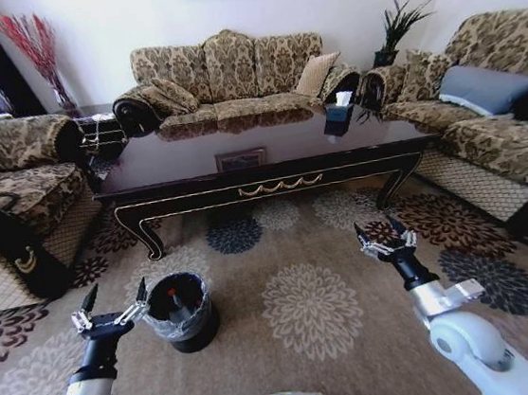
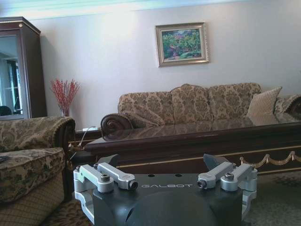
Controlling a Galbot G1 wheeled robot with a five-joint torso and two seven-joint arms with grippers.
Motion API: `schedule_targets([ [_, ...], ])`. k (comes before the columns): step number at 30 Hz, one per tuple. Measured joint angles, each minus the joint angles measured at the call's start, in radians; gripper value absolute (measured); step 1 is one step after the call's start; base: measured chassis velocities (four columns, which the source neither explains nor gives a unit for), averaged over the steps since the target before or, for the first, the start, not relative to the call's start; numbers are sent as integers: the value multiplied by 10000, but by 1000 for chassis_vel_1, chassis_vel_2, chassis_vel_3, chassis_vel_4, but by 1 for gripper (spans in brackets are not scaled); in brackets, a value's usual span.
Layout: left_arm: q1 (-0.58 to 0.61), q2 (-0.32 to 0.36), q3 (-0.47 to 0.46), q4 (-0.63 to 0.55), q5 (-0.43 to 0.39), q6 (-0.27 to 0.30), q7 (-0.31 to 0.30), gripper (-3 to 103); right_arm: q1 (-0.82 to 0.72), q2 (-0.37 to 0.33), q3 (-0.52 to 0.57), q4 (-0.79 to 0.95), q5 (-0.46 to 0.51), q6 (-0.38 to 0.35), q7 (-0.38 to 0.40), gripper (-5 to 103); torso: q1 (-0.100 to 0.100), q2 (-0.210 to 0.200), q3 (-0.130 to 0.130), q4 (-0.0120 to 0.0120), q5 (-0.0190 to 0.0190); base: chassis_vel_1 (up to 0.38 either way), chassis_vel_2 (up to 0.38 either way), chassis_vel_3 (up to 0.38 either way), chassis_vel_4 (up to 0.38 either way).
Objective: Move to the front of the table and pick up the trash from the floor, then place it into the trash bin.
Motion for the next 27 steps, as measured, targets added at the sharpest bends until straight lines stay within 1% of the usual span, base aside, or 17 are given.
schedule_targets([
  [6, -75, 116, 92, -2, 173, 359, -197, 100, 105, 71, 103, -36, 29, -56, 29, 100, 2, -1, 1, 0, 1, 26, -58, -19, 62],
  [13, -133, 220, 157, 42, 206, 453, -293, 100, 123, 176, 104, -136, 4, -69, 27, 100, 2, -2, 1, 0, 1, 118, -200, -123, 215],
  [18, -174, 259, 215, 116, 324, 543, -429, 100, 103, 294, 57, -165, -130, -49, -103, 100, 1, -1, -1, -4, 6, 230, -278, -247, 285],
  [20, -174, 259, 225, 117, 335, 552, -442, 100, 102, 313, 56, -164, -146, -40, -122, 100, 1, -1, -1, -1, 2, 273, -308, -287, 296],
  [21, -175, 260, 232, 117, 347, 563, -456, 100, 92, 338, 55, -154, -164, -34, -145, 100, 1, -2, 0, 0, -4, 335, -302, -303, 295],
  [25, -147, 261, 244, 48, 360, 581, -471, 100, 50, 417, 67, -91, -180, -16, -165, 100, 1, -1, -1, -2, 5, 349, -315, -340, 309],
  [27, -121, 251, 257, 11, 373, 587, -477, 100, 15, 453, 83, -71, -191, 9, -174, 100, 1, -1, 0, 0, -1, 359, -333, -370, 342],
])
